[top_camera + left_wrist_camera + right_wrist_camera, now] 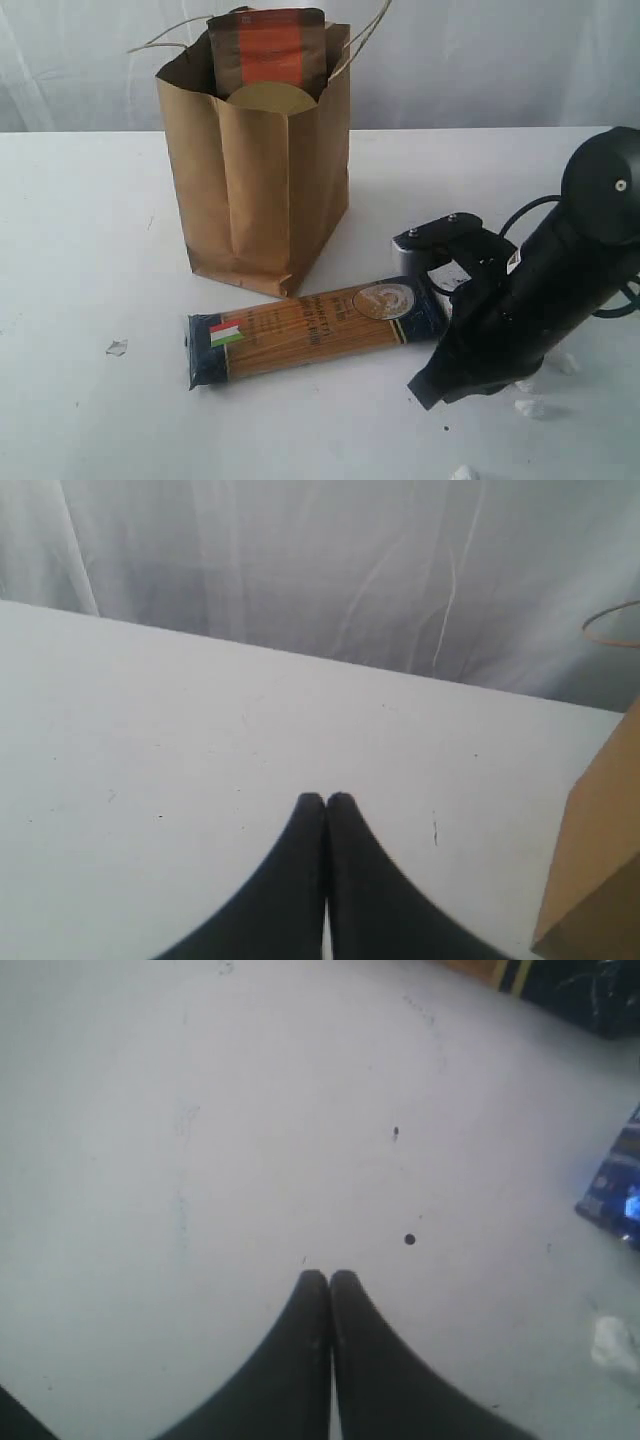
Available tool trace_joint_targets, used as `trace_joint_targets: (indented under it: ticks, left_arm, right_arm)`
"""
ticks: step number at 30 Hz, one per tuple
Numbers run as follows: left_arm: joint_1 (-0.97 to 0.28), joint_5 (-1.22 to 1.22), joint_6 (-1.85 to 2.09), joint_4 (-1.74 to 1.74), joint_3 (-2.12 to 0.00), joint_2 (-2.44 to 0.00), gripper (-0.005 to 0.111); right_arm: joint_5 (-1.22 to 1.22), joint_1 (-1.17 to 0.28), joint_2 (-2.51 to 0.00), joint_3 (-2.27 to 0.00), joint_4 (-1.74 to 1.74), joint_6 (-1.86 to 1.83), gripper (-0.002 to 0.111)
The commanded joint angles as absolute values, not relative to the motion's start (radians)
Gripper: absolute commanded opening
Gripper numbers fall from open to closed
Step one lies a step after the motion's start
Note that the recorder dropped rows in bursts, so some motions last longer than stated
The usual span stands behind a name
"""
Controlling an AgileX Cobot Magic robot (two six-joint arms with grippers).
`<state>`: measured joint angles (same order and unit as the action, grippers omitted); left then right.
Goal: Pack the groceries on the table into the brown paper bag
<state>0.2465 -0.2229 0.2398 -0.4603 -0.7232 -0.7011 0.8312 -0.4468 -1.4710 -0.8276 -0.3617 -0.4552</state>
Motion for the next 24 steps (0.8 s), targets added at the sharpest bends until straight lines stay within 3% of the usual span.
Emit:
trace_joint_targets:
  ticks: [1,11,21,24]
  left_arm:
    - [0.186,-0.159,0.24,-0.54,-0.535,-0.442,0.0]
    - [-0.044,-0.299,0.288,-0.456,-0.338,-0.219,0.0]
    - [-0.124,-0.164,0.187,-0.414,-0.15,-0.217,0.0]
    - [-0.124,-0.15,0.187,-0.409,-0.15,-0.217,0.0]
  right_arm:
    - [0.757,-0.438,-1.467,-0.83,-0.256,-0.47,0.0]
    - [0.79,-0.438,-1.477,-1.026,0.012,-0.468,0.0]
    - [1.182,-0.438,-1.719,-1.331,0.061,-0.632,0.0]
    - [1.162,-0.438,-1.735,-1.351,0.03,-0.706,0.0]
